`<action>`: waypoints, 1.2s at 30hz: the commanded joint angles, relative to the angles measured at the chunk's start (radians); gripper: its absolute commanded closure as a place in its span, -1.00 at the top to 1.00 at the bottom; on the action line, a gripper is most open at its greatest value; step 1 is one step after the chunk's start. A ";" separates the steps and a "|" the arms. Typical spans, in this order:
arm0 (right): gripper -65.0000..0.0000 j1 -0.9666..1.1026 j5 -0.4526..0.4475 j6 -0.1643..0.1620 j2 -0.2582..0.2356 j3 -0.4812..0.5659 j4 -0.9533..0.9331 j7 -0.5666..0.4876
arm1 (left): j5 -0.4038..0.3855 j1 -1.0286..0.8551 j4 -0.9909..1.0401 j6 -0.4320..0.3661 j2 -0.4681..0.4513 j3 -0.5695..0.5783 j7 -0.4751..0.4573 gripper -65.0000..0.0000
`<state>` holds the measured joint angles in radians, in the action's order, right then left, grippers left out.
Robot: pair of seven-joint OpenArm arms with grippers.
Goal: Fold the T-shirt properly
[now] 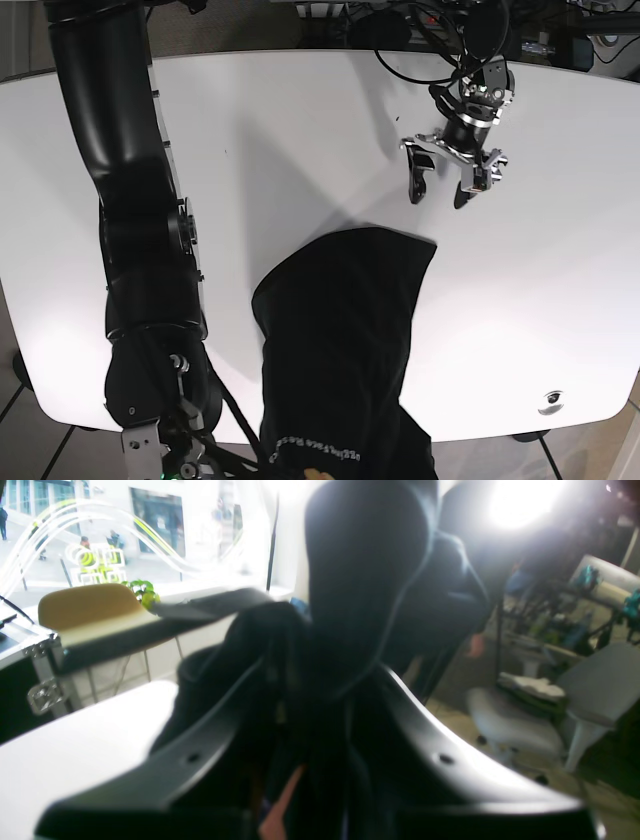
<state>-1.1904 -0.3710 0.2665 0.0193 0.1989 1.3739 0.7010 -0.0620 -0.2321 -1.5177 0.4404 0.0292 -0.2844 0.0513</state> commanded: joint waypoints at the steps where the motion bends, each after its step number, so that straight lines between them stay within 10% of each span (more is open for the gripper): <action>1: -0.94 -0.047 -0.012 -0.005 0.001 -0.006 0.023 -0.042 | -0.014 0.047 -0.016 0.001 -0.002 0.001 -0.038 0.35; 19: -0.94 -0.032 -0.012 0.015 0.001 -0.011 0.060 -0.042 | -0.009 0.457 0.383 0.212 -0.117 0.017 0.117 0.34; 36: -0.94 -0.030 -0.012 0.015 0.001 -0.011 0.062 -0.042 | -0.014 0.452 0.484 0.222 -0.137 0.262 0.258 0.20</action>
<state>-1.1709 -0.3729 0.2878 0.0193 0.1951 1.4178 0.7040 -0.1028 0.2214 -1.0359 0.6559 -0.1051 -0.0273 0.2401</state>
